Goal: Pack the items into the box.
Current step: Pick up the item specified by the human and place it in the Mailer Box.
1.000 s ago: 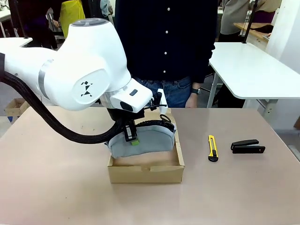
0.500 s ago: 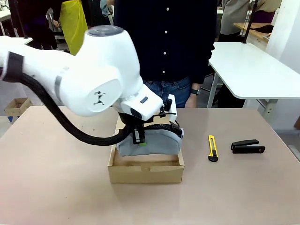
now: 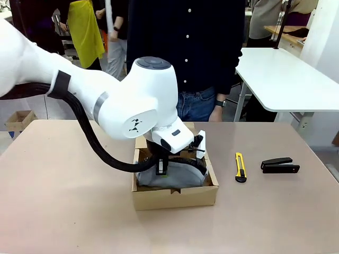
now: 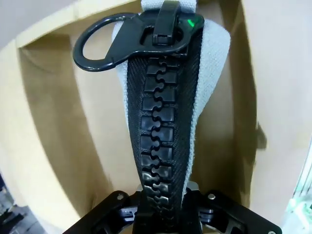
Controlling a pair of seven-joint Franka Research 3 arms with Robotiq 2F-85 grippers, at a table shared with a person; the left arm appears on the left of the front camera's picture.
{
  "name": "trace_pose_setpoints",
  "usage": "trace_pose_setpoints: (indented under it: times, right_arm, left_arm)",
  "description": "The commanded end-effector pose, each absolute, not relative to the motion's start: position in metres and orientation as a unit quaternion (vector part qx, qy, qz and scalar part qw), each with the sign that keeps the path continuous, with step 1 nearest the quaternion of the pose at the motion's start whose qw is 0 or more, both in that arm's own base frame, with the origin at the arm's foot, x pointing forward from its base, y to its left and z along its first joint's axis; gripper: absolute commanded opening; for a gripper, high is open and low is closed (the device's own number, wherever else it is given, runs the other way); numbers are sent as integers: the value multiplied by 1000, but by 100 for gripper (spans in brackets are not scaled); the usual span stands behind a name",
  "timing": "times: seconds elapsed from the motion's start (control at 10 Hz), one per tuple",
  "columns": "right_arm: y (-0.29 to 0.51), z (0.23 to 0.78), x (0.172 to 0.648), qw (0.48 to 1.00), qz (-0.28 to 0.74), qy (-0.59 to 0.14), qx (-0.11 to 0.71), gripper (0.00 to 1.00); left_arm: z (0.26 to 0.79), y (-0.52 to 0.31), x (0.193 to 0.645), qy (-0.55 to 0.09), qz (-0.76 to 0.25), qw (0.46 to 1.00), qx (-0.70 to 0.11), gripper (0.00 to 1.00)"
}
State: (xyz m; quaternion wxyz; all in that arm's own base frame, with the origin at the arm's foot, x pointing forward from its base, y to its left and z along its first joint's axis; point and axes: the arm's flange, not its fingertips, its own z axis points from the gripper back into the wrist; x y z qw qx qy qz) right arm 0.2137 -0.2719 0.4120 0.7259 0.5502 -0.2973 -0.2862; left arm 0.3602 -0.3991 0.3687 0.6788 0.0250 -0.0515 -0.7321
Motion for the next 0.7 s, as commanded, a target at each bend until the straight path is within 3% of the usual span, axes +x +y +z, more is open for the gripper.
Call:
trace_pose_setpoints:
  times: [0.0,0.4,0.6]
  right_arm:
    - [-273,414,217,720,-277,-315,553,100]
    - [-273,414,217,720,-277,-315,553,100]
    - [-273,414,217,720,-277,-315,553,100]
  left_arm:
    - [368,-405,365,-18,-729,684,33,6]
    - [363,-406,366,-10,-724,689,31,6]
    - [363,-406,366,-4,-724,689,29,64]
